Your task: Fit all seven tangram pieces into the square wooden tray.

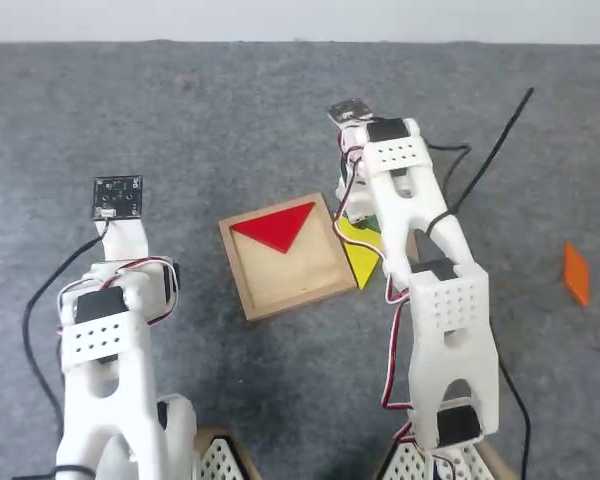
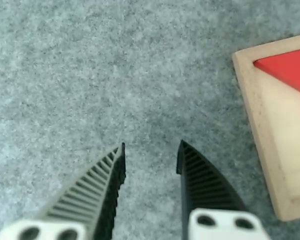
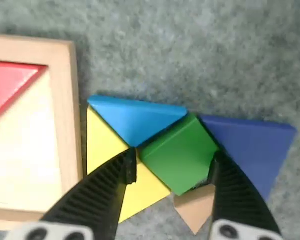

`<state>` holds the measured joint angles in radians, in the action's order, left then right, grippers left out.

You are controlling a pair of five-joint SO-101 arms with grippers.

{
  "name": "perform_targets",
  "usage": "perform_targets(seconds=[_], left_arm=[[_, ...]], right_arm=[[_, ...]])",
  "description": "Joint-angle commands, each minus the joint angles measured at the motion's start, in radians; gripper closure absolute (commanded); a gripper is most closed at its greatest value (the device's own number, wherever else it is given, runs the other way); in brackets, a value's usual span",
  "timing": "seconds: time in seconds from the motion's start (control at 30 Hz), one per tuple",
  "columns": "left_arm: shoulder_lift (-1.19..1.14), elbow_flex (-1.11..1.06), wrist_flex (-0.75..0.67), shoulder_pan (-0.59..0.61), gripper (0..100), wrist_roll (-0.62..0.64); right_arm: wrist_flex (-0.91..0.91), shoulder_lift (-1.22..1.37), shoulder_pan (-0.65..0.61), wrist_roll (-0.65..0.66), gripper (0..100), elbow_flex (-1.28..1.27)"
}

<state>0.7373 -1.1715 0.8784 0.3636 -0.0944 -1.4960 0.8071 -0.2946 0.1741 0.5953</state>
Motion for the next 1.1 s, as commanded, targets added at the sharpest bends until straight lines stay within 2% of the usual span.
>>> perform_targets(seconds=[0.0,0.27,0.73,1.07], left_arm=[[0.002,0.007,-0.018,-0.006,83,0.002],[0.002,0.007,-0.018,-0.005,83,0.002],[0.002,0.007,-0.020,-0.005,83,0.002],[0.002,0.007,-0.020,-0.005,83,0.002]], right_arm=[[-0.031,0.008,0.005,-0.003,76.1,0.008],[-0.061,0.008,0.058,0.060,76.1,-0.063],[-0.131,-0.007,0.282,0.190,76.1,-0.114],[-0.120,-0.257,0.386,0.245,76.1,-0.226]])
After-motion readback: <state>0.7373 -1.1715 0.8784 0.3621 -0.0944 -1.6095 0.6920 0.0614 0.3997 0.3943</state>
